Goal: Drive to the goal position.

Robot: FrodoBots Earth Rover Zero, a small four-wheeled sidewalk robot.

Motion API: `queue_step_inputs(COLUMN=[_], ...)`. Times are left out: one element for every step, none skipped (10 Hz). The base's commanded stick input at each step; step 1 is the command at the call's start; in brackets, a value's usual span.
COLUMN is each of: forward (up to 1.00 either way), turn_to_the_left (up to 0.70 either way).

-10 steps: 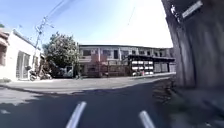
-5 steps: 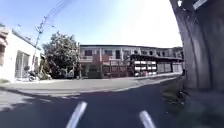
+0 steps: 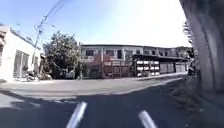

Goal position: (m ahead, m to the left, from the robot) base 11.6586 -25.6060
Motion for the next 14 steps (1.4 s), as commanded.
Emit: queue_step_inputs(forward=[0.85, 0.85, 0.85, 0.85, 0.85, 0.85, 0.85, 0.85, 0.85, 0.85, 0.85, 0.85, 0.85, 0.85], turn_to_the_left=[-0.34, -0.34, -0.34, -0.34, -0.34, -0.34, -0.34, -0.34, -0.34, -0.34, -0.26, -0.12, 0.00, 0.00])
